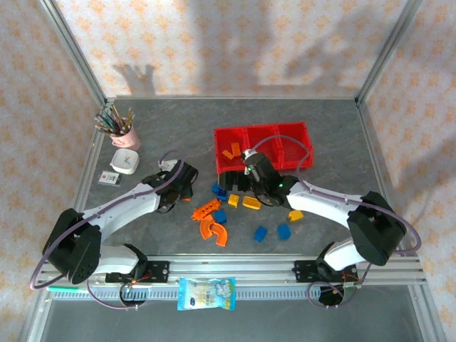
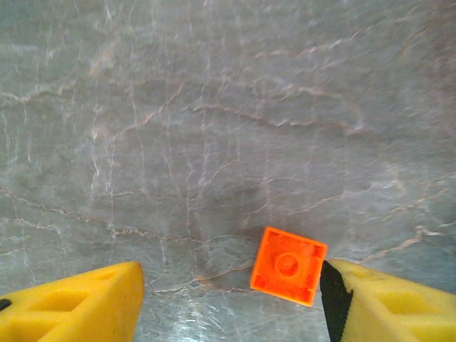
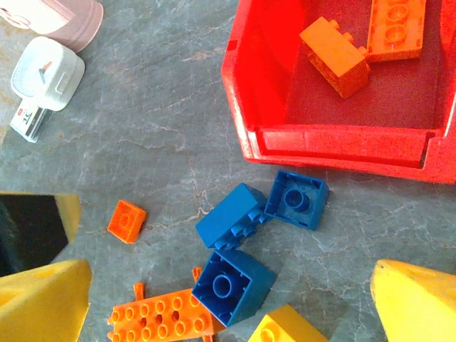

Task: Sort the legos into containers by color
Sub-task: Pick up the lego from the center of the table.

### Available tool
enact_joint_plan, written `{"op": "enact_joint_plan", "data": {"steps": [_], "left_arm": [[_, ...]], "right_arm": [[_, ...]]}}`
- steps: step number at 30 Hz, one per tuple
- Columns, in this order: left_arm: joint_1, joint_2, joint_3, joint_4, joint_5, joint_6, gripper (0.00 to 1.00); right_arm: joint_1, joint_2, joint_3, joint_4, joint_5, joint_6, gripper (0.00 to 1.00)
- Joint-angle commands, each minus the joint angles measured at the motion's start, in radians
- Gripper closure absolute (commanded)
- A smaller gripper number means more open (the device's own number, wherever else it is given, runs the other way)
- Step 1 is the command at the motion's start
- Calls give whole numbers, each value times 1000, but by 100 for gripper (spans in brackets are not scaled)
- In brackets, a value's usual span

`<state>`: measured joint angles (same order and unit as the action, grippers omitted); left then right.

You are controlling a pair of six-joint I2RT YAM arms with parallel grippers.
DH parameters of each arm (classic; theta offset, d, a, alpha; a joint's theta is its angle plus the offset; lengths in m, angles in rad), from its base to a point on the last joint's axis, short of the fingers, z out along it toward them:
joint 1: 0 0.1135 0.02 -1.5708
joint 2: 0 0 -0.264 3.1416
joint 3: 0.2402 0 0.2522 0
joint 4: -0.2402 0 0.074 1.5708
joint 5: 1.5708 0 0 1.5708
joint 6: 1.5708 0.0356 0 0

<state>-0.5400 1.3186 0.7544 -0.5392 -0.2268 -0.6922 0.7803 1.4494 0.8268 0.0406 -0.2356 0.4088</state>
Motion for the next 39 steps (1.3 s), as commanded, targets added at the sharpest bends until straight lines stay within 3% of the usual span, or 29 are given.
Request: {"op": "enact_joint_plan", "data": {"steps": [1, 17, 39], "left_arm": [[15, 52, -20, 68, 53, -9, 31], [20, 219, -10, 192, 159, 23, 40], [19, 204, -19, 196, 167, 33, 70]], "right_arm": [[3, 3, -13, 50, 30, 25, 0], [4, 17, -16, 54, 40, 20, 0], [1, 27, 16, 44, 37, 12, 0]]}}
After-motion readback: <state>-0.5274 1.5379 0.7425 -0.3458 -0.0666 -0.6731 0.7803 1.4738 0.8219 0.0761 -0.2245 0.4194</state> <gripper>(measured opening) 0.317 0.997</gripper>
